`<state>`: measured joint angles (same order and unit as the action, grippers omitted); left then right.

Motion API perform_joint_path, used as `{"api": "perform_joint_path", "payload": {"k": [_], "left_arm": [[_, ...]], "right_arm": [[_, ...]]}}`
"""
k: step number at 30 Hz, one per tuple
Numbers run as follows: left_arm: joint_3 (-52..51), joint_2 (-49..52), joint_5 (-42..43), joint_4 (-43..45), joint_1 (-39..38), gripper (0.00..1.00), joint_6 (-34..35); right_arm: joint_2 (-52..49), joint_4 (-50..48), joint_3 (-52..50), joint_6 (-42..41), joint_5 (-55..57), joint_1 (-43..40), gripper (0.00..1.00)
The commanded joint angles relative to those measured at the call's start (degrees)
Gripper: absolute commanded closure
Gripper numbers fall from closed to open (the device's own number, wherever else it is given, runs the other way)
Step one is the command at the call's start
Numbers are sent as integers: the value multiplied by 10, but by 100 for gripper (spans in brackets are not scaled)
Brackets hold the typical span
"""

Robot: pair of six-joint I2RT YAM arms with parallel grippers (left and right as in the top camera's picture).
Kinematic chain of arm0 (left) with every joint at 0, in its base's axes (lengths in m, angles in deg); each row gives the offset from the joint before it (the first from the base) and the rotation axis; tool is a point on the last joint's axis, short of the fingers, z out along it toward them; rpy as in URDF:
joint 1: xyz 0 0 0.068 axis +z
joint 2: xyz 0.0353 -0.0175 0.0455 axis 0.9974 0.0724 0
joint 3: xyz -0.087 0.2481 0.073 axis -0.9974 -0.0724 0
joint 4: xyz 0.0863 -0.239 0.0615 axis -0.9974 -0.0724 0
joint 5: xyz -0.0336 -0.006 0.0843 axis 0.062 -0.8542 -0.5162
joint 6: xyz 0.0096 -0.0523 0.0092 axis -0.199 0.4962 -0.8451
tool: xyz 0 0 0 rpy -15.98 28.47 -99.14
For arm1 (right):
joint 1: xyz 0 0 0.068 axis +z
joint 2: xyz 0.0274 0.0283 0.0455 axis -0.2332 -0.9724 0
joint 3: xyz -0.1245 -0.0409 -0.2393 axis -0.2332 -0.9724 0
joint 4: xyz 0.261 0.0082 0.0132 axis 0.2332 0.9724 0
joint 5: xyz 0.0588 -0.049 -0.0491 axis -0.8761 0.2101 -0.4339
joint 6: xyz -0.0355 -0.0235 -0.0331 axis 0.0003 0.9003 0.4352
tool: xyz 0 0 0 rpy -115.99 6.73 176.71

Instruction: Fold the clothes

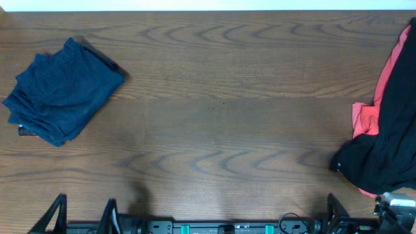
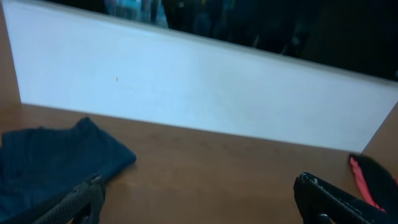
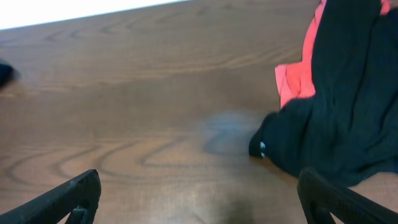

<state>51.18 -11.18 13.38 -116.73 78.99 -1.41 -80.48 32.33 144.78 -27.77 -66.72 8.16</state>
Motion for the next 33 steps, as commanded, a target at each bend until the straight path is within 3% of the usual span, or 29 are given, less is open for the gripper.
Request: {"api": "perform_joint_path", "payload": {"k": [1, 15, 19, 26, 30, 33], "left_arm": [[-7, -24, -7, 1, 0, 2, -7], [-8, -27, -7, -1, 0, 2, -7], [-8, -27, -7, -1, 0, 2, -7], [-8, -27, -7, -1, 0, 2, -7], [-8, -27, -7, -1, 0, 2, -7], [-8, -27, -7, -1, 0, 2, -7]], "right_arm": [[2, 4, -3, 1, -5, 1, 1], [2, 4, -3, 1, -5, 1, 1], [2, -36, -9, 3, 8, 1, 1], [-12, -334, -179, 71, -41, 9, 1], [-12, -612, -368, 161, -94, 34, 1], [-7, -803, -490, 175, -96, 47, 1]]}}
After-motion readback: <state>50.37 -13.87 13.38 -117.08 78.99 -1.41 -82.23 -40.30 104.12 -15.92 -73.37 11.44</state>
